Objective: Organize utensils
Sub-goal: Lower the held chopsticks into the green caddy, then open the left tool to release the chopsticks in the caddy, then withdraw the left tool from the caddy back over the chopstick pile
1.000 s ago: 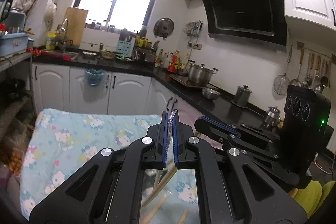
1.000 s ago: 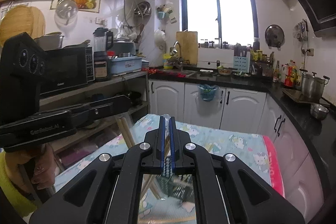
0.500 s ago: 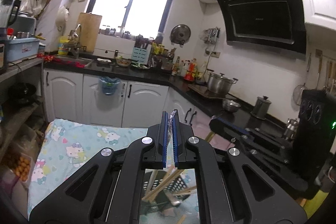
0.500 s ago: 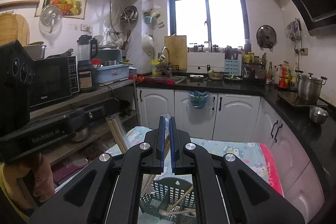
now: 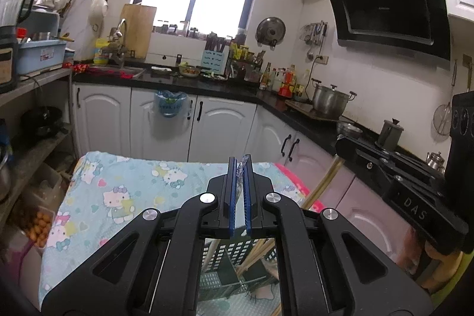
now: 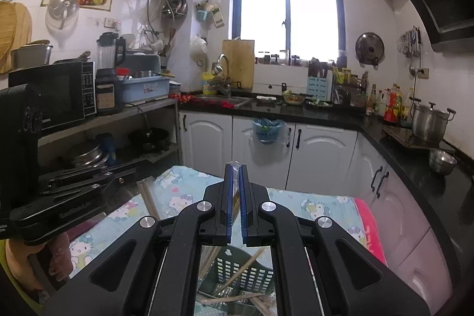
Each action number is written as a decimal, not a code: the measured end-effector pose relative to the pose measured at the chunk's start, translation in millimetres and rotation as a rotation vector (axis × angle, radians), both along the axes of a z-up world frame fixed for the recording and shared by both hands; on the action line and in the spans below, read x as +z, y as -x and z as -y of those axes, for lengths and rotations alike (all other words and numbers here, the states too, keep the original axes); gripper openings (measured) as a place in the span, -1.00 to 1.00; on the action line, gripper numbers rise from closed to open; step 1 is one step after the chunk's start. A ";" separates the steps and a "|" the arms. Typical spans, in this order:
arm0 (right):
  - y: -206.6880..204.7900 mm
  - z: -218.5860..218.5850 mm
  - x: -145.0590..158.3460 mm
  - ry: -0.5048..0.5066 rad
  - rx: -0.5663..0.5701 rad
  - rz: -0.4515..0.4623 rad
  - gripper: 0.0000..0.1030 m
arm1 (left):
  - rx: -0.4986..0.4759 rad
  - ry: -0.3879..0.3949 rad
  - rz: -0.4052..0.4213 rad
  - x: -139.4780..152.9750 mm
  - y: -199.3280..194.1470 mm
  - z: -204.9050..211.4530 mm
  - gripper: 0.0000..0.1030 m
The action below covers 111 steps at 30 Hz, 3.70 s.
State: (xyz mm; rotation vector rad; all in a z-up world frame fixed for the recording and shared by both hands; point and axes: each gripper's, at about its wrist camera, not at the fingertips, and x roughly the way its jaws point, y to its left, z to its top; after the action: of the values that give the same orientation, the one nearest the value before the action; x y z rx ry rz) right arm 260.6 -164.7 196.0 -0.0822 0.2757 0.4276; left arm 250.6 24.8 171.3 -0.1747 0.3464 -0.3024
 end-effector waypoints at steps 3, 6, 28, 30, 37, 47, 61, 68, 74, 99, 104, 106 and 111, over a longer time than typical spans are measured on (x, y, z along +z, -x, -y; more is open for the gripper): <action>-5.5 2.6 -7.3 -0.004 -0.018 -0.009 -0.91 | -0.003 -0.001 -0.009 -6.1 -2.9 0.3 -0.96; -8.5 3.7 -12.6 0.003 -0.028 -0.011 -0.91 | -0.001 -0.005 -0.011 -13.2 -3.5 -0.3 -0.96; 11.2 42.7 -49.9 -0.073 -0.042 -0.110 0.01 | 0.081 0.142 -0.024 -30.8 42.8 -47.4 0.57; 17.8 48.3 -48.8 -0.083 -0.040 -0.107 0.04 | 0.097 0.140 -0.020 -29.9 51.5 -50.9 0.72; 45.9 61.5 -50.9 -0.093 -0.031 -0.116 0.15 | 0.115 0.116 -0.023 -39.3 77.4 -52.1 0.79; 79.6 67.7 -63.6 -0.071 -0.020 -0.140 0.18 | 0.107 0.133 -0.059 -61.2 105.4 -55.1 0.79; 105.3 53.0 -82.9 -0.013 0.026 -0.182 0.20 | 0.109 0.124 -0.115 -83.0 127.0 -57.8 0.79; 114.6 40.5 -104.9 0.028 0.059 -0.229 0.20 | 0.119 0.085 -0.142 -98.7 134.6 -53.2 0.79; 119.9 34.2 -117.6 0.045 0.076 -0.255 0.20 | 0.118 0.062 -0.175 -111.7 139.1 -49.0 0.79; 95.4 46.0 -188.4 0.114 -0.001 -0.413 0.20 | 0.068 -0.025 -0.380 -185.5 127.6 -26.4 0.79; 90.7 48.8 -198.7 0.122 -0.013 -0.437 0.20 | 0.067 -0.015 -0.420 -200.2 123.6 -28.4 0.79; 89.2 48.5 -201.8 0.126 -0.015 -0.442 0.20 | 0.066 0.000 -0.437 -205.6 121.8 -30.4 0.79; 86.2 46.8 -211.4 0.138 -0.018 -0.459 0.20 | 0.060 0.038 -0.474 -216.6 115.5 -34.6 0.55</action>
State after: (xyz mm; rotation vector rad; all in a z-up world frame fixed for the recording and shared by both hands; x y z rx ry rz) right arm 174.3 -211.6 -15.4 -0.1162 0.7576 0.4063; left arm 135.1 59.4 -45.3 -0.2942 0.8031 -0.2054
